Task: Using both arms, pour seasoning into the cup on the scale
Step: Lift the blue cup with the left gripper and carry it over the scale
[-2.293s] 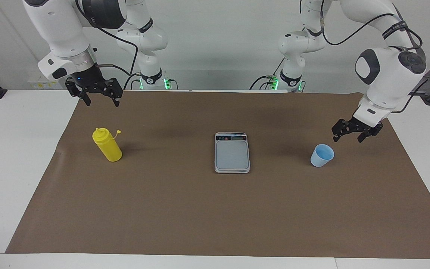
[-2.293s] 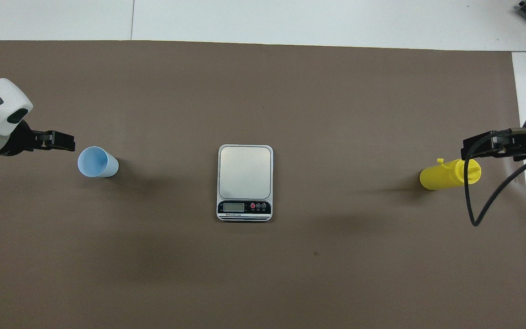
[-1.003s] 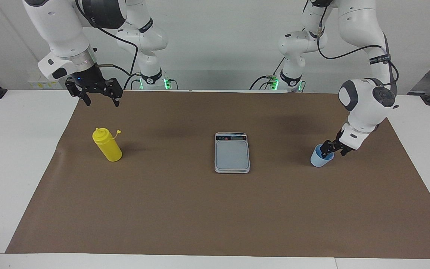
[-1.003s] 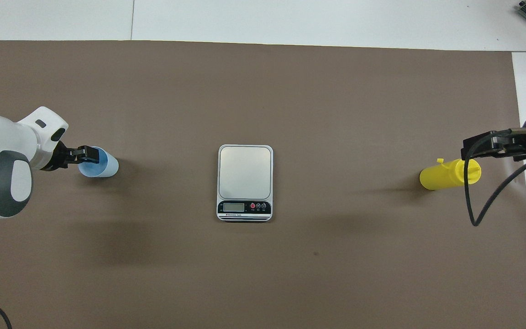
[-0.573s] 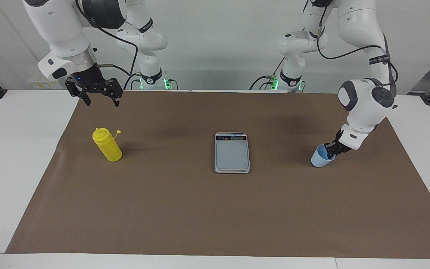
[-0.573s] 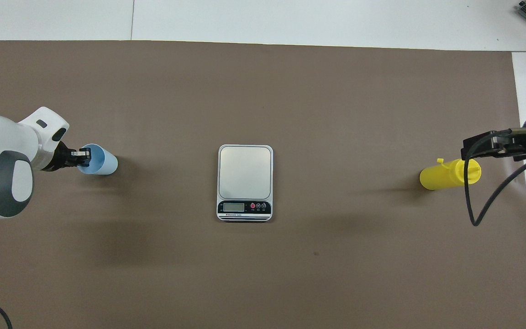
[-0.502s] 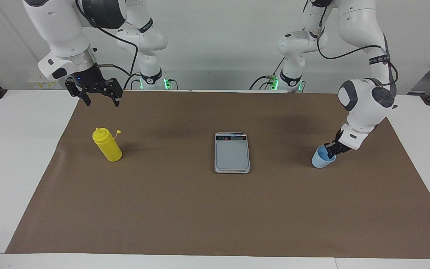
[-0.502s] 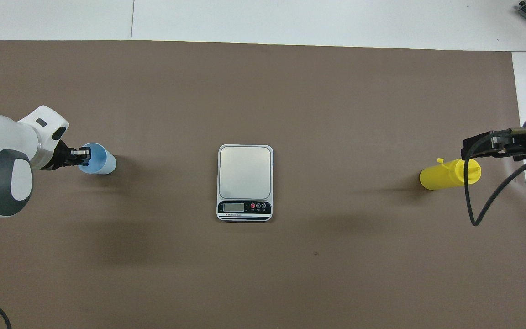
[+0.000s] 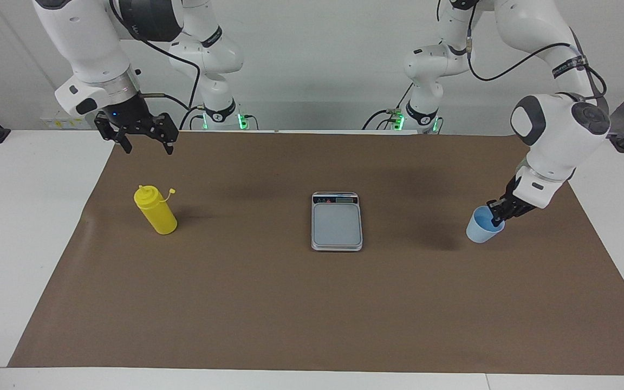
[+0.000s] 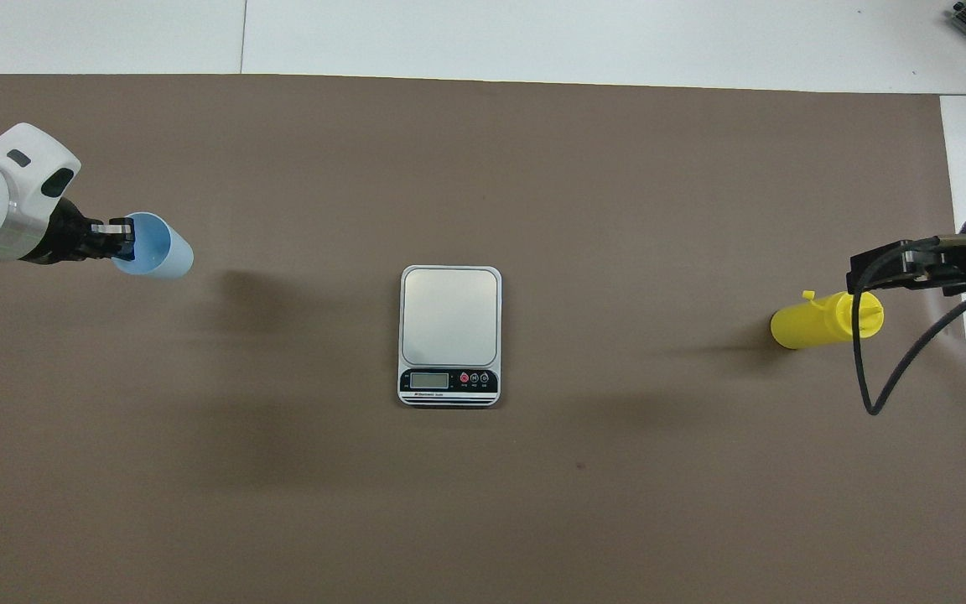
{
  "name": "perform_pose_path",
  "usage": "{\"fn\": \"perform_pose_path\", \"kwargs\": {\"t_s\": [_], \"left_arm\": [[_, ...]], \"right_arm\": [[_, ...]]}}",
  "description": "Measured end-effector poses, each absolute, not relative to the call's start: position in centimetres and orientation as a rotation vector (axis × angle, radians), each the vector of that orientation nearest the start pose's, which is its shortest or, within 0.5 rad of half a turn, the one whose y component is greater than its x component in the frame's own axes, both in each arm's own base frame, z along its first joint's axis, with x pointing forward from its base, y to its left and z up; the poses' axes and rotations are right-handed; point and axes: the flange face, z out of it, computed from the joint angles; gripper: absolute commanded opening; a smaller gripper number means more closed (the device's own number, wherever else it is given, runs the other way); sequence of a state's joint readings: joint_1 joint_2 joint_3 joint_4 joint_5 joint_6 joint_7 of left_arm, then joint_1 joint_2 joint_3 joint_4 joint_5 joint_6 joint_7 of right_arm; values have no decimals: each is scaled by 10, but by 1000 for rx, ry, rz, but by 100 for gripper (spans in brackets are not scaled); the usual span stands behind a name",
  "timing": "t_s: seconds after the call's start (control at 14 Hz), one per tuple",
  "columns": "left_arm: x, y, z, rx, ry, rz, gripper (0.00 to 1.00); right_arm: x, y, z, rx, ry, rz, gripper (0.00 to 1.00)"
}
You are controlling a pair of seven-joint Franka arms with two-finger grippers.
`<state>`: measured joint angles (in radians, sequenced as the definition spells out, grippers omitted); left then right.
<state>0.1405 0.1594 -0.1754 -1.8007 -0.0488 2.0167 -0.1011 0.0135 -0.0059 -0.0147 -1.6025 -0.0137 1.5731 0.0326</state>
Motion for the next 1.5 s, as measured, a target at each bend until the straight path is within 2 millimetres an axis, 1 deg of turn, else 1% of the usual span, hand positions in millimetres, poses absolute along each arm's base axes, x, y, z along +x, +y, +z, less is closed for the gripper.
{"fn": "perform_pose_path", "kwargs": {"t_s": [0.07,0.14,0.21,0.29,0.43,0.57,0.64,0.79,0.86,0.93,1.0,1.07,1.15,1.29,1.5], "left_arm": [[613,-38,477,-3218,-154,-81,0],[614,-64,490,-3221,-169,-76,0],[613,-94,498,-3224,-190,-73,0],[610,-122,501,-3228,-207,-72,0],[599,-182,500,-3235,-225,-62,0],[584,-232,496,-3236,-239,-61,0],[577,-253,495,-3239,-241,-65,0],[563,-289,494,-3248,-249,-77,0],[556,-306,489,-3242,-250,-74,0],[552,-322,480,-3232,-253,-79,0],[547,-337,467,-3223,-253,-82,0],[543,-348,451,-3216,-242,-73,0],[539,-355,437,-3212,-233,-63,0],[536,-360,418,-3212,-231,-61,0],[536,-363,407,-3189,-235,-86,0]], "right_arm": [[552,-2,613,-3155,53,37,100],[552,-2,613,-3155,53,37,100],[552,-2,613,-3155,53,37,100],[552,-2,613,-3155,53,37,100],[552,-2,613,-3155,53,37,100],[552,-2,613,-3155,53,37,100],[552,-2,613,-3155,53,37,100],[552,-2,613,-3155,53,37,100],[552,-2,613,-3155,53,37,100],[552,-2,613,-3155,53,37,100],[552,-2,613,-3155,53,37,100],[552,-2,613,-3155,53,37,100],[552,-2,613,-3155,53,37,100],[552,-2,613,-3155,53,37,100],[552,-2,613,-3155,53,37,100]]}}
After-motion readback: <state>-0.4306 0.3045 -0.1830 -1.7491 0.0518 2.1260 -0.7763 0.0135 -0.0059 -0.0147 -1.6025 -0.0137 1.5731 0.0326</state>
